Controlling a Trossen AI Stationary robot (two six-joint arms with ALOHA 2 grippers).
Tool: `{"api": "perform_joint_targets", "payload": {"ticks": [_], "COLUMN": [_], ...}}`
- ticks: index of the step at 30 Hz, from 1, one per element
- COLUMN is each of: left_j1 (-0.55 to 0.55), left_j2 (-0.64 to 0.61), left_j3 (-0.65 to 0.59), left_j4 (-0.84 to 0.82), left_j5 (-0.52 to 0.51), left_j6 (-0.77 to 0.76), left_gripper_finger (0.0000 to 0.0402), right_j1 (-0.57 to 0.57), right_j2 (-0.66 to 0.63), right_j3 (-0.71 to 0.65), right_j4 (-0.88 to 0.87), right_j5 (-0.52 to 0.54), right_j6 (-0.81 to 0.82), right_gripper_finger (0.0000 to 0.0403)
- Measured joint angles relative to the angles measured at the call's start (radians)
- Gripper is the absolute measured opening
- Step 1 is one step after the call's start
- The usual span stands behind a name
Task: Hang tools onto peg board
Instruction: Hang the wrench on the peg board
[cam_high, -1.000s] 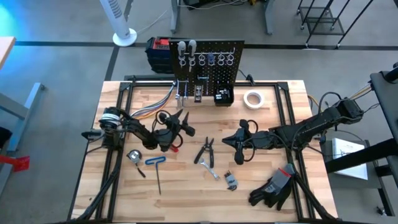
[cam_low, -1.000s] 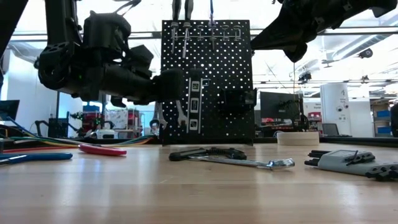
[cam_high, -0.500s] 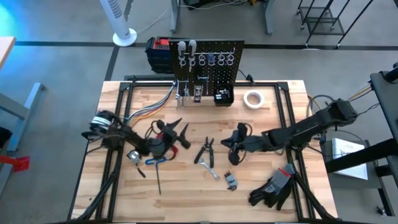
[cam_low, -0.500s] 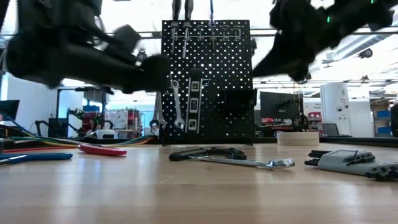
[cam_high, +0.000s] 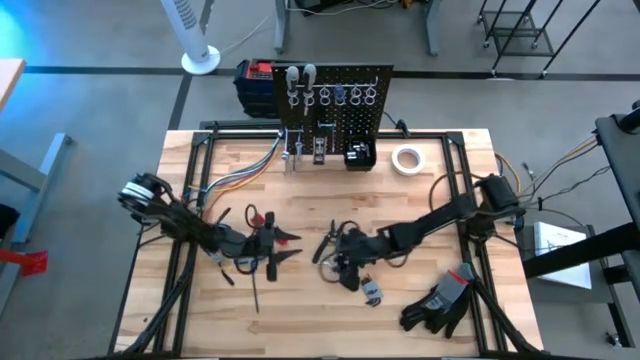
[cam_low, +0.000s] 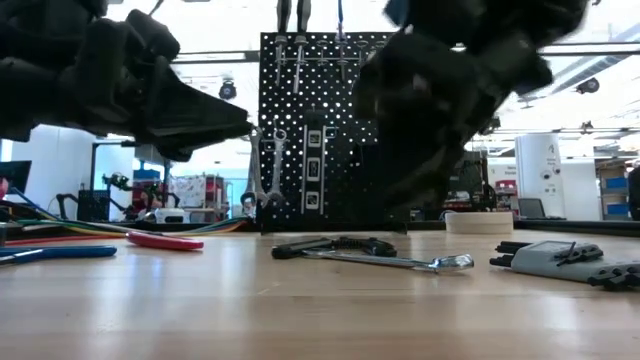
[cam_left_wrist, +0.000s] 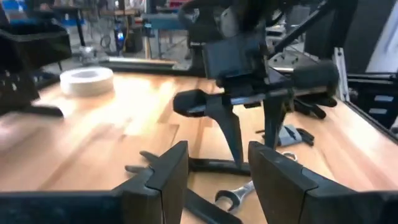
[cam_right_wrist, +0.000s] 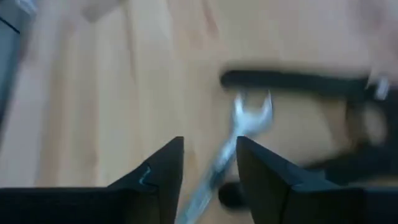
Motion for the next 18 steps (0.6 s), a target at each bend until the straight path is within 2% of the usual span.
{"api": "perform_joint_targets", "payload": {"ticks": [3, 7, 13, 18], "left_j1": [-0.008, -0.013, -0.013, -0.01], "left_j2": [0.023, 0.078, 0.188, 0.266], "left_j3": [0.03, 0.124, 0.294, 0.392], "left_j4": [-0.041, -0.118, -0.28, -0.312], "left_j5": [0.001, 0.044, 0.06, 0.05], "left_j6": [-0.019, -0.015, -0.007, 0.032], "left_gripper_finger": [0.0157, 0.0157, 0.0157, 0.0157], "right_j1": [0.018, 0.085, 0.161, 0.21], "right_j2": [0.043, 0.067, 0.034, 0.035], "right_j3": [0.136, 0.268, 0.382, 0.428], "right_j4": [-0.292, -0.593, -0.743, -0.83], "right_j5": [-0.034, 0.024, 0.021, -0.009], "right_j6": [0.059, 0.118, 0.17, 0.228], "right_gripper_finger": [0.0154, 0.015, 0.0136, 0.0125]}}
